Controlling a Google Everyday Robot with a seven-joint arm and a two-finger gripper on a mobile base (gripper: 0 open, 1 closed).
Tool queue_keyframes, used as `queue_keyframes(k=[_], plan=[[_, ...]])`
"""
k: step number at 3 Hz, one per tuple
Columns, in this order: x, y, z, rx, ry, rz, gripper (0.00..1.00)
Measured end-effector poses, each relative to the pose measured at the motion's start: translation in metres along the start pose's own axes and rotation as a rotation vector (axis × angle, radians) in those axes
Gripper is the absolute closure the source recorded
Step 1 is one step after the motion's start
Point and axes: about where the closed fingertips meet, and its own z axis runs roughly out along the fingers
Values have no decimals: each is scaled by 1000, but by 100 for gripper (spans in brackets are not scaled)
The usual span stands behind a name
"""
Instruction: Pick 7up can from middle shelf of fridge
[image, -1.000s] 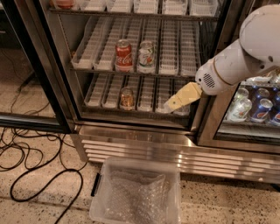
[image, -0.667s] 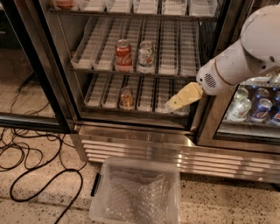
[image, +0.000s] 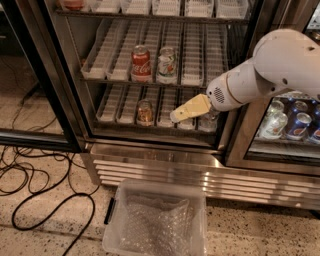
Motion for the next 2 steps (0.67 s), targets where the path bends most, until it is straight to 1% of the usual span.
queue_keyframes(k=[1, 2], plan=[[-26, -7, 29, 19, -62, 63, 0], [-46, -16, 49, 32, -47, 130, 0]])
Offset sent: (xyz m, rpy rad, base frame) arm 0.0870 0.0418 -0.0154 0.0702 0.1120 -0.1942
